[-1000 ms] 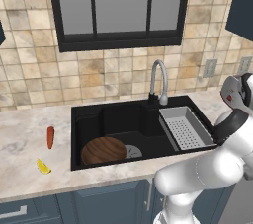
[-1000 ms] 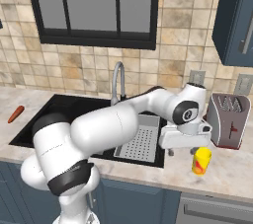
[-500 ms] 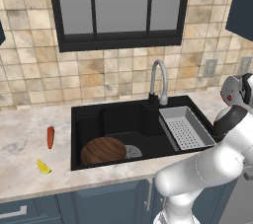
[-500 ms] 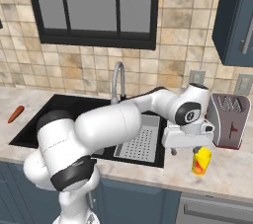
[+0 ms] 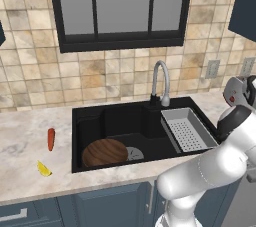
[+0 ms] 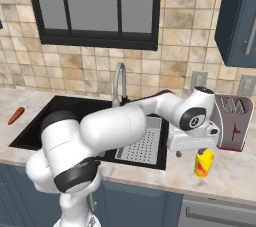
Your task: Remove the carrot and lemon wedge from the sink. Then move the bowl and cup from the counter to the sink for washing.
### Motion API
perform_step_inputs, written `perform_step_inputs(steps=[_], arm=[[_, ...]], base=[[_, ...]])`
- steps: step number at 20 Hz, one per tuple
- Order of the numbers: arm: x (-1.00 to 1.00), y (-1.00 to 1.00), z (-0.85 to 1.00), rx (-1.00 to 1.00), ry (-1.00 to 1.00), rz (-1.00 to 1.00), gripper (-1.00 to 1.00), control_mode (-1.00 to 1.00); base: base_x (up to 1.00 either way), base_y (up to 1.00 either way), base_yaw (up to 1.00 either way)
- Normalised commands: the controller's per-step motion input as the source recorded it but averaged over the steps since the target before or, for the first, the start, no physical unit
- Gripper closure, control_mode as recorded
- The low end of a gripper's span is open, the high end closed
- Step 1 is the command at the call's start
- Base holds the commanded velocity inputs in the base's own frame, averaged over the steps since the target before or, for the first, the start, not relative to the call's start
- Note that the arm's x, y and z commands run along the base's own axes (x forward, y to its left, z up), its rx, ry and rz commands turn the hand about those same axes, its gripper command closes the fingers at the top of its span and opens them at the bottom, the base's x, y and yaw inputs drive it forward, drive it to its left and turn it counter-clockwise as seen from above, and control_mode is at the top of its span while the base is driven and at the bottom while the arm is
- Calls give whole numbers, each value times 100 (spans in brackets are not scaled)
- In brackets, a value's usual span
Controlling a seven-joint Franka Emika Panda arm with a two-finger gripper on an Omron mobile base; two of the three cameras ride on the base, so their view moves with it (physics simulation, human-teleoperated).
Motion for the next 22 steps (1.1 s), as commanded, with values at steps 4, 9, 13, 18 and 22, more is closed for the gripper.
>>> perform_step_inputs(steps=[4, 9, 13, 18, 22], arm=[[12, -7, -9, 0, -2, 0, -100, -100], [15, -8, -11, 0, -1, 0, -100, -100], [12, -10, -13, 0, 0, 0, -100, -100], [14, -13, -12, 0, 0, 0, -100, -100], [13, -16, -10, 0, 0, 0, -100, -100]], base=[[0, 0, 0], [0, 0, 0], [0, 0, 0], [0, 0, 0], [0, 0, 0]])
